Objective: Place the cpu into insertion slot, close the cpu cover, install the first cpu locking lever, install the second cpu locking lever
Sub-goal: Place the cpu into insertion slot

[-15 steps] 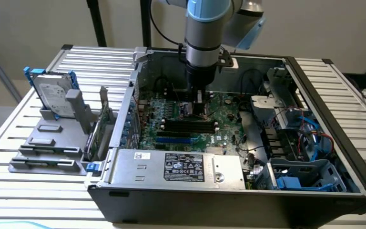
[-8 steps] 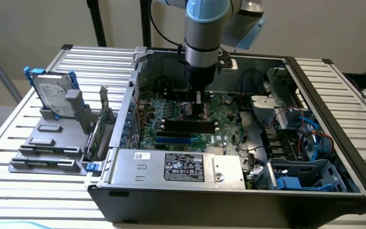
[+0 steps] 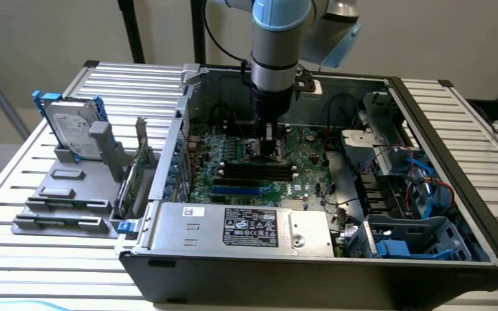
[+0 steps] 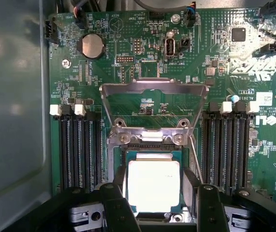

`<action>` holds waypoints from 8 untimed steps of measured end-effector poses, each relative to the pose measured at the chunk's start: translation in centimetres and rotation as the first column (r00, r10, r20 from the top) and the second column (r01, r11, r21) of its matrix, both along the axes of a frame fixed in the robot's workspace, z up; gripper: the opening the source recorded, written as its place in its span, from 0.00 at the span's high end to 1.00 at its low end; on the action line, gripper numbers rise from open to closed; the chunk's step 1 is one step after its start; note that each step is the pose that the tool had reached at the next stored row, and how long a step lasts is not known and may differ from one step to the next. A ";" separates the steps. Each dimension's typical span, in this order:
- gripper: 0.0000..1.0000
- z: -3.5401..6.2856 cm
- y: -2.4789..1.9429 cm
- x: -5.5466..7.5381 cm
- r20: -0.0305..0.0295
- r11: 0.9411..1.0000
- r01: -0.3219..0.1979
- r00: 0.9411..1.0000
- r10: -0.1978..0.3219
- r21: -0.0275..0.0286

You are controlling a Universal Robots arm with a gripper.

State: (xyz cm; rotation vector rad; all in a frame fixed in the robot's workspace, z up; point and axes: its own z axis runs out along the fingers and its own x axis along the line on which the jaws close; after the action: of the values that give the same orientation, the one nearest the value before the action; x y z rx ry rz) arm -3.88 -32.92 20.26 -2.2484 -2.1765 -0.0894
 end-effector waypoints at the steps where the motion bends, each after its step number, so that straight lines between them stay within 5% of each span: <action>1: 0.46 -0.01 0.09 0.0 0.000 1.000 0.000 1.000 0.000 0.000; 8: 0.46 -0.10 0.20 0.0 0.001 1.000 0.000 1.000 0.000 0.000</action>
State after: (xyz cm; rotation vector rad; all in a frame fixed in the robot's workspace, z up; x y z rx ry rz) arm -3.88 -32.72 20.15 -2.2491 -2.1768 -0.0905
